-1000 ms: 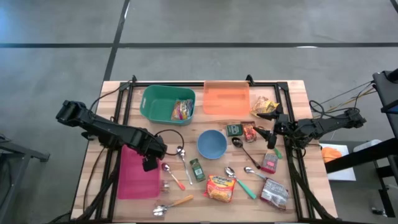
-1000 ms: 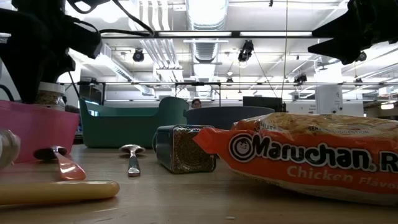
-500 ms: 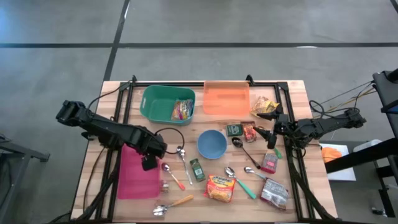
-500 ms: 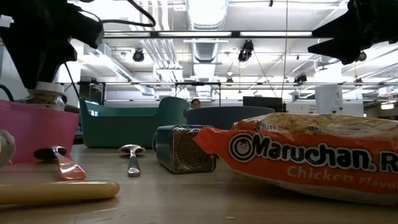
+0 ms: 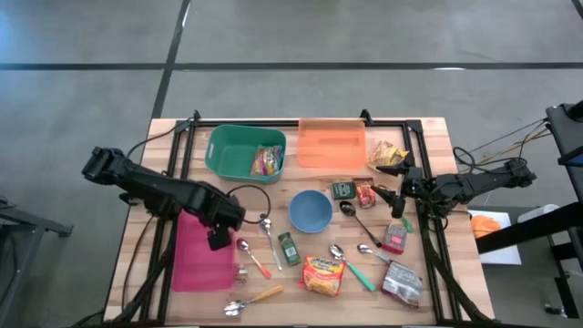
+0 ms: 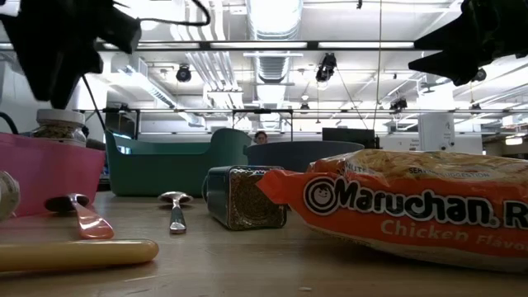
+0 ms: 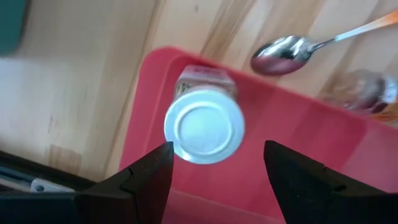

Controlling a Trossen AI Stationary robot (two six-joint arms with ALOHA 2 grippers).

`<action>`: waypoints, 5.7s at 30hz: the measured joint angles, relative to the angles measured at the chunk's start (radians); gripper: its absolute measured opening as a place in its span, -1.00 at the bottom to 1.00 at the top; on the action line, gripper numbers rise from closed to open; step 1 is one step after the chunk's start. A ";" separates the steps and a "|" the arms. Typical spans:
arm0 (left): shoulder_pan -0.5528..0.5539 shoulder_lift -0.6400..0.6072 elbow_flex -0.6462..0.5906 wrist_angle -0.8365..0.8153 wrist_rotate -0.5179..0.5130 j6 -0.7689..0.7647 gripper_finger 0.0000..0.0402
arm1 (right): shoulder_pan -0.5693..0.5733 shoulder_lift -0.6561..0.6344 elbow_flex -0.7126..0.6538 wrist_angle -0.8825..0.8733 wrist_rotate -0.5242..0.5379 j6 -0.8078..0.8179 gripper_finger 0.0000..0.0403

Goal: Pick & Place Food Item
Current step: Put the green spoon into the orange bin

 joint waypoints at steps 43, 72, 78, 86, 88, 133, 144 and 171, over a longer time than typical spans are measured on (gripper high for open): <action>0.256 0.054 0.146 0.848 -0.076 -0.148 0.25 | 0.000 0.000 0.000 0.279 0.000 0.285 0.62; 0.481 0.018 0.150 0.868 -0.041 0.017 0.25 | 0.000 0.296 0.584 -0.919 0.198 1.215 0.62; 0.505 0.018 0.150 0.868 -0.041 0.063 0.25 | 0.000 0.519 0.737 -1.352 -0.011 1.494 0.62; 0.512 0.018 0.150 0.868 -0.040 0.096 0.25 | -0.008 0.651 0.726 -1.408 -0.221 1.523 0.62; 0.511 0.018 0.150 0.868 -0.040 0.095 0.25 | -0.019 0.655 0.703 -1.407 -0.274 1.514 0.62; 0.511 0.019 0.149 0.806 0.065 0.093 0.25 | -0.613 0.976 0.365 -0.959 -0.710 0.478 0.60; 0.511 0.019 0.149 0.808 0.065 0.093 0.25 | -0.642 1.036 0.295 -0.879 -0.710 0.462 -0.03; 0.511 0.019 0.149 0.808 0.065 0.092 0.25 | -0.642 1.025 0.376 -0.912 -0.731 0.459 -0.93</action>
